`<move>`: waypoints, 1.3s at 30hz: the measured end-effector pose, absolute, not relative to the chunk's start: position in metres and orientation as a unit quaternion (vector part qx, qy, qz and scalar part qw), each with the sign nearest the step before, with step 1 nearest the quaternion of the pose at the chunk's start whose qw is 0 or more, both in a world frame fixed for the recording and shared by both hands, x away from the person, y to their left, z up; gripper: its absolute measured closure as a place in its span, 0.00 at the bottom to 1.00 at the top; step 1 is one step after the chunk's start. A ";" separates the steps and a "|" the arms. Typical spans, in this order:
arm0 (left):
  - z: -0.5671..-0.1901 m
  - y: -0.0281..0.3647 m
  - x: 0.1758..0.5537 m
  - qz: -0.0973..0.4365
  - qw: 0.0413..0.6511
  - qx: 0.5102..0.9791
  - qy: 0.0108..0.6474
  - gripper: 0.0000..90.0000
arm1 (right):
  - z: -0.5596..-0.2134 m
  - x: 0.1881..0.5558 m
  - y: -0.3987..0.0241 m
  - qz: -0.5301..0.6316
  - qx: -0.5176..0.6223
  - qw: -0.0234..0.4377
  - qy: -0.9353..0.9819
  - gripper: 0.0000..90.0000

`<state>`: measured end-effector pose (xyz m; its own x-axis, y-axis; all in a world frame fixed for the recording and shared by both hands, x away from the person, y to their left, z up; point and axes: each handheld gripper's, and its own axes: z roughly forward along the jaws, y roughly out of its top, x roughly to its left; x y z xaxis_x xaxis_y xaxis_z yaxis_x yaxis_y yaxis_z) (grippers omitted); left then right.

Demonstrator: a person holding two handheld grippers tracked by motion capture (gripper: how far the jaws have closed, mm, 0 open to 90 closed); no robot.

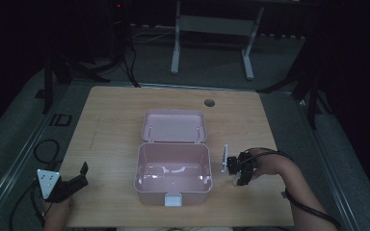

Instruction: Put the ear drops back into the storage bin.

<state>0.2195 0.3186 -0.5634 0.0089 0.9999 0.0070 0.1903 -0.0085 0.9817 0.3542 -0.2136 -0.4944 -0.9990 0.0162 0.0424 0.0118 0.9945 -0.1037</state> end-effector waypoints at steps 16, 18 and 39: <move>-0.563 0.318 0.220 0.450 0.449 0.550 0.541 0.01 | -0.470 0.337 -0.200 0.064 0.038 -0.006 -0.997 0.66; -0.563 0.318 0.220 0.450 0.450 0.550 0.542 0.01 | -0.467 0.336 -0.198 0.065 0.039 -0.007 -0.997 0.66; -0.563 0.318 0.219 0.451 0.449 0.548 0.542 0.01 | -0.425 0.331 -0.193 0.047 0.022 -0.021 -0.998 0.67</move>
